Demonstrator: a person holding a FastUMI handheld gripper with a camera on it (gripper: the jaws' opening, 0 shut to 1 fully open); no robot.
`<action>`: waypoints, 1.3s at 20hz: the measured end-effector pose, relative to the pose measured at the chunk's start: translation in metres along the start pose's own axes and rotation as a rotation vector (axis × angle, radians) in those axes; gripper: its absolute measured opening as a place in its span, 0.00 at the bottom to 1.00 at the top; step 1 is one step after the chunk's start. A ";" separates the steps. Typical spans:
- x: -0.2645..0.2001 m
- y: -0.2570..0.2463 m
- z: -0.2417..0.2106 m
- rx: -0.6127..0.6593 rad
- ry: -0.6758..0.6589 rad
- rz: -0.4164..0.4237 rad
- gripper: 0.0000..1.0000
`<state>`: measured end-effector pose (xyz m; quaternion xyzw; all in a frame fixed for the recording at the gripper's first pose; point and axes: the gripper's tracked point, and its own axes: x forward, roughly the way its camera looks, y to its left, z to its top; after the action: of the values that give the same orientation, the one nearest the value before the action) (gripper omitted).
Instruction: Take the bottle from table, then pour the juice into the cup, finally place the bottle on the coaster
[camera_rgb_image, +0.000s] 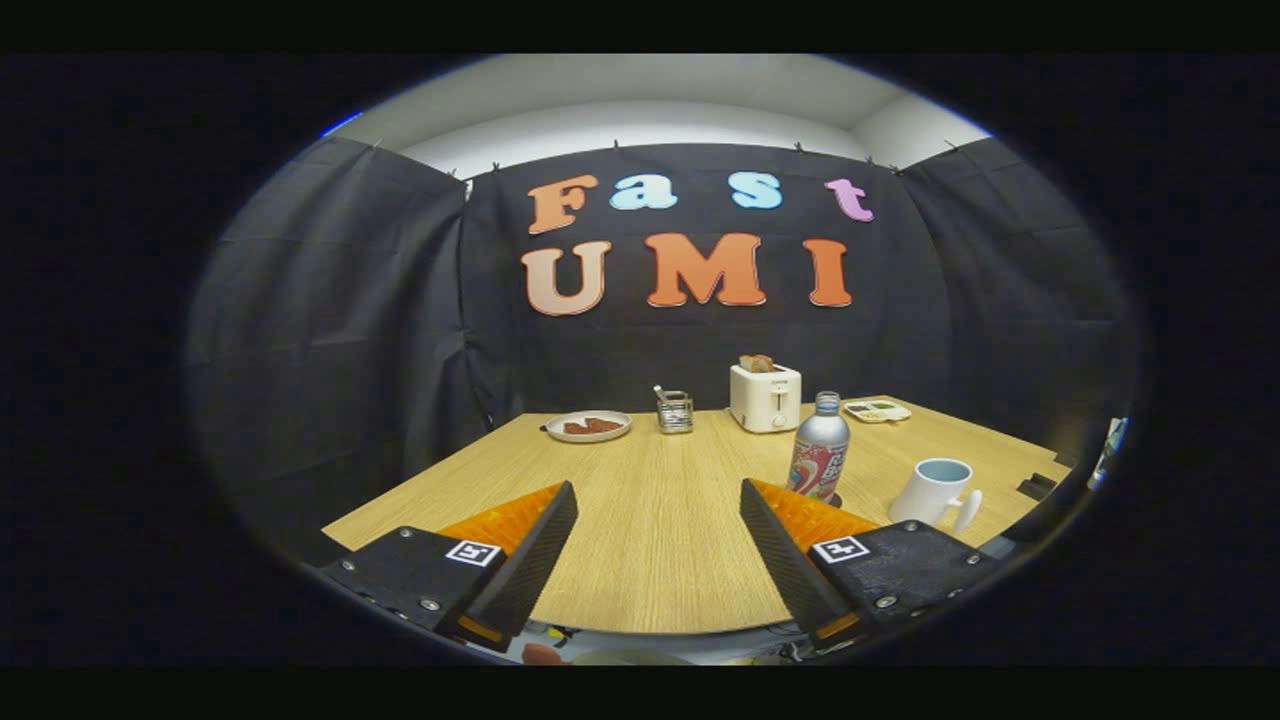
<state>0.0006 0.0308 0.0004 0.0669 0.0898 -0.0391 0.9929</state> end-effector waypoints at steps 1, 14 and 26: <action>0.003 0.002 0.002 -0.003 -0.008 -0.003 0.97; 0.039 -0.001 0.008 -0.001 -0.044 0.001 0.97; 0.033 0.000 0.007 -0.039 -0.090 0.050 0.97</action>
<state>0.0341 0.0279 0.0009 0.0478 0.0443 -0.0158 0.9977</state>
